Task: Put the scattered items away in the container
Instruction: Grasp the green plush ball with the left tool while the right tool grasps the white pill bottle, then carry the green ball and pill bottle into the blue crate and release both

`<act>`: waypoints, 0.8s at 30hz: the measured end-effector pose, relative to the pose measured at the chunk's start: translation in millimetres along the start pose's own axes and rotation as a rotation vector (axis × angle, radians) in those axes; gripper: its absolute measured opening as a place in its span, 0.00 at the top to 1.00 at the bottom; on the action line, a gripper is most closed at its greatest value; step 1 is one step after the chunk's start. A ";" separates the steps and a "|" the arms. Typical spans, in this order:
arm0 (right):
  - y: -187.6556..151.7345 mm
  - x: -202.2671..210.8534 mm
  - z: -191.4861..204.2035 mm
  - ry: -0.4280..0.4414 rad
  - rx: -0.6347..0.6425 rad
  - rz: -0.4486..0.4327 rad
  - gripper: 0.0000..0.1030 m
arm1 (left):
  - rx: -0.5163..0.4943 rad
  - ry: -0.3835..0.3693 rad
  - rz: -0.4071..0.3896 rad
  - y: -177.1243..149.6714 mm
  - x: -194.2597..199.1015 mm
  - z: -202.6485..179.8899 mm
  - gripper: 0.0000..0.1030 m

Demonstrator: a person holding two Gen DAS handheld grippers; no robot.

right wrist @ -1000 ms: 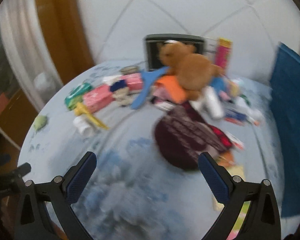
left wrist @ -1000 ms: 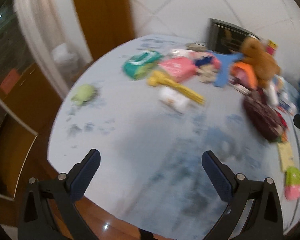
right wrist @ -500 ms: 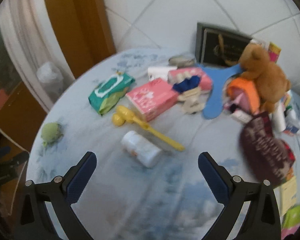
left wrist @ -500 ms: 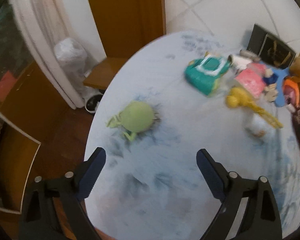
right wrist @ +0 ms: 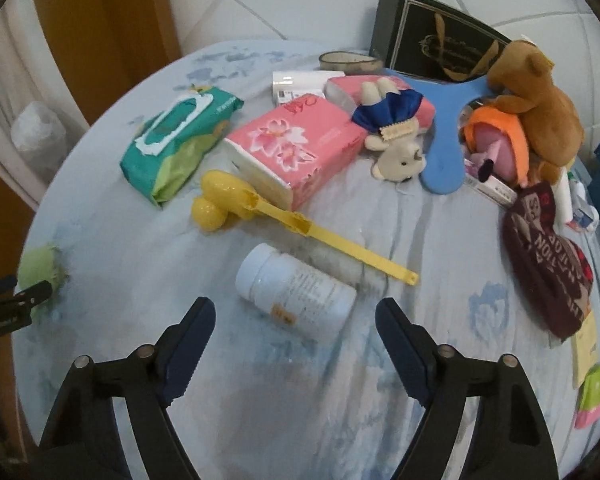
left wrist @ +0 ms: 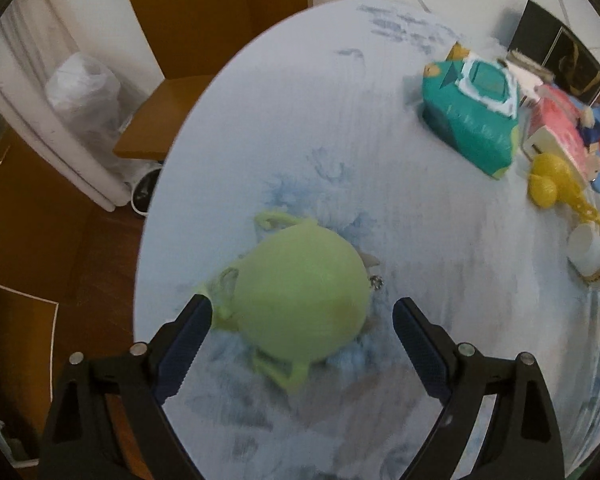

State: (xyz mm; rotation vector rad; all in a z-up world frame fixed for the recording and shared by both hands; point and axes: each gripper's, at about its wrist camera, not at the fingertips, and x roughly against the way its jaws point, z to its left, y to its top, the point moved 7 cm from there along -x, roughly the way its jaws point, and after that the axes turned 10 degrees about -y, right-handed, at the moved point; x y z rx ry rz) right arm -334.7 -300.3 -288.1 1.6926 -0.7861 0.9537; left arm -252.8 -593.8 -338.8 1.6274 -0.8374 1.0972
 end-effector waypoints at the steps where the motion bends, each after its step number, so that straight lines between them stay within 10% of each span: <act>1: 1.2 -4.0 1.4 -0.005 0.006 0.004 0.19 | -0.001 -0.003 0.008 0.3 -4.4 -0.3 0.09; 11: -4.9 -48.5 10.4 -0.051 0.098 0.062 0.10 | -0.020 -0.045 0.015 0.2 -10.7 -28.9 0.37; 15: -10.0 -50.7 8.6 -0.018 0.101 0.084 0.47 | -0.077 -0.086 0.011 -2.0 -5.2 -68.7 0.37; 18: -12.7 -47.1 5.9 0.019 0.093 0.092 0.47 | -0.118 -0.113 0.009 -3.1 -3.0 -100.2 0.37; 22: -15.4 -42.3 2.1 0.065 0.083 0.098 0.44 | -0.162 -0.143 0.009 -4.9 -1.8 -138.3 0.37; 24: -11.8 -40.4 -0.8 0.069 0.086 0.076 0.19 | -0.174 -0.143 0.015 -5.4 -5.6 -149.7 0.37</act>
